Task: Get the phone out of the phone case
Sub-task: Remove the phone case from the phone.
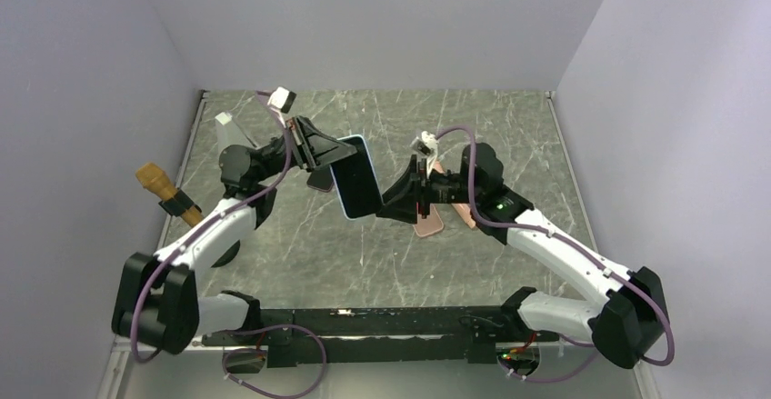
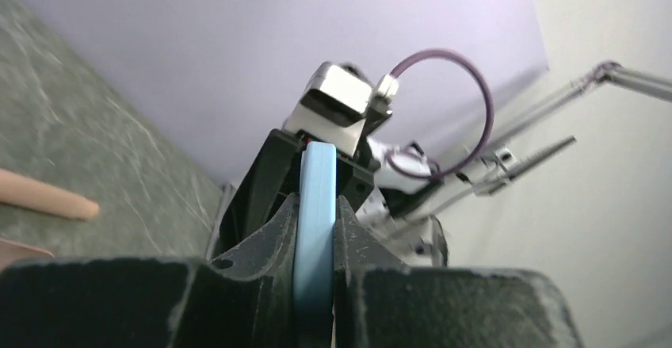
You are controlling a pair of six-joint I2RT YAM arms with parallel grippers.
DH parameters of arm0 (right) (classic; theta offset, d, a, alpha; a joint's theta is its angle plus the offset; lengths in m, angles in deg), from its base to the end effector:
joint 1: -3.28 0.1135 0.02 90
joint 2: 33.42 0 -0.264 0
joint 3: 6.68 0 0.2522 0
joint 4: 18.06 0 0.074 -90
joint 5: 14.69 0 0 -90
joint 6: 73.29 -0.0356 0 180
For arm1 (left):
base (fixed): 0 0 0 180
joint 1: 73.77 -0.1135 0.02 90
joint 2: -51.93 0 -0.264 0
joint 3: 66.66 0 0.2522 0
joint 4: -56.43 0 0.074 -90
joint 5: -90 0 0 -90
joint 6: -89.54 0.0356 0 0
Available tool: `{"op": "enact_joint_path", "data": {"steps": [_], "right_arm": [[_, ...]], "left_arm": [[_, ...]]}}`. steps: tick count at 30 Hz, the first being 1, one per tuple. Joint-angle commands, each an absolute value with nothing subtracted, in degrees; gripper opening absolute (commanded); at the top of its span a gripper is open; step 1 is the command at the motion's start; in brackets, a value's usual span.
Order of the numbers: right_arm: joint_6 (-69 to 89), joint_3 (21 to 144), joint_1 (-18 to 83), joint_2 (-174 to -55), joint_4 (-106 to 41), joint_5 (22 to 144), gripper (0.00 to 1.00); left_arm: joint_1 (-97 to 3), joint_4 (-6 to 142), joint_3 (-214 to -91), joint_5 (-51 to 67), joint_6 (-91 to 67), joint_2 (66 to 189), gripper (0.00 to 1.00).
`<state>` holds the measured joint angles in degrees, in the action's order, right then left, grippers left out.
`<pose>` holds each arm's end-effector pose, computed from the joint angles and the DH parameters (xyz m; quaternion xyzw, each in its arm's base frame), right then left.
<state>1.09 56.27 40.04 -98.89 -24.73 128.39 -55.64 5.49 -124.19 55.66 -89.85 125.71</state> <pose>0.1885 0.1763 0.3273 -0.4097 0.6166 0.5612 0.3702 0.2434 -0.1106 0.3500 0.0970 0.5745 -0.7599 0.2883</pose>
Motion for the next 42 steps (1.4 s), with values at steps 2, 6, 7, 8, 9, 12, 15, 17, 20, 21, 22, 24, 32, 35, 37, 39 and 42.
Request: {"op": "enact_joint_path", "data": {"steps": [2,6,7,8,9,12,15,17,20,21,22,24,32,35,37,39,42], "right_arm": [[-13.5,48.2,40.7,-95.1,-6.0,108.2,0.53],[-18.4,42.5,44.7,-91.5,2.5,105.2,0.65],[-18.8,41.6,45.4,-91.2,4.0,104.6,0.66],[-19.1,40.9,46.5,-91.2,6.3,104.4,0.67],[-19.4,40.5,46.9,-91.4,7.5,104.3,0.67],[-19.5,41.0,48.1,-91.7,8.7,103.2,0.67],[-20.2,40.8,48.7,-91.2,10.1,100.4,0.66],[-20.9,41.1,48.8,-91.4,9.6,98.7,0.64],[-22.2,41.9,48.8,-92.3,9.4,97.1,0.56],[-22.7,41.8,48.7,-92.5,9.8,96.5,0.55],[-23.1,42.0,48.7,-92.7,9.8,96.1,0.53],[-24.0,41.8,48.7,-93.0,10.8,96.2,0.50],[-24.7,40.7,48.8,-94.2,14.9,97.3,0.28],[-20.1,40.4,49.1,-94.8,15.8,99.1,0.07],[-13.4,38.9,49.7,-95.0,17.6,100.1,0.00],[-5.3,39.0,50.1,-95.5,15.9,101.5,0.00],[3.7,41.5,50.1,-96.5,10.3,103.5,0.00]], "left_arm": [[-53.6,10.5,-121.4,33.1,-81.6,116.7,0.00],[-53.6,4.4,-118.6,26.4,-81.4,116.9,0.00],[-53.6,2.2,-117.9,24.9,-81.8,117.2,0.00],[-53.4,-0.1,-117.0,23.6,-82.5,117.7,0.00],[-53.2,-2.8,-116.4,22.6,-83.3,118.5,0.00],[-52.5,-9.2,-115.3,21.5,-87.2,121.6,0.00],[-51.4,-14.8,-113.8,19.8,-90.4,123.6,0.00],[-50.5,-15.7,-113.6,19.6,-90.7,124.1,0.00],[-49.0,-15.5,-113.2,19.0,-89.9,123.6,0.00],[-48.6,-15.3,-113.1,18.8,-89.6,123.4,0.00],[-48.4,-15.3,-113.0,18.7,-89.4,123.3,0.00],[-47.9,-15.6,-112.9,18.5,-89.3,123.1,0.00],[-47.1,-15.4,-112.3,17.9,-91.1,122.2,0.00],[-46.8,-14.8,-112.0,17.2,-94.9,121.4,0.00],[-46.4,-12.7,-112.2,18.0,-99.7,120.7,0.00],[-46.1,-9.4,-112.8,20.5,-104.8,119.8,0.00],[-45.8,-7.0,-113.6,23.4,-109.3,117.9,0.00]]}}
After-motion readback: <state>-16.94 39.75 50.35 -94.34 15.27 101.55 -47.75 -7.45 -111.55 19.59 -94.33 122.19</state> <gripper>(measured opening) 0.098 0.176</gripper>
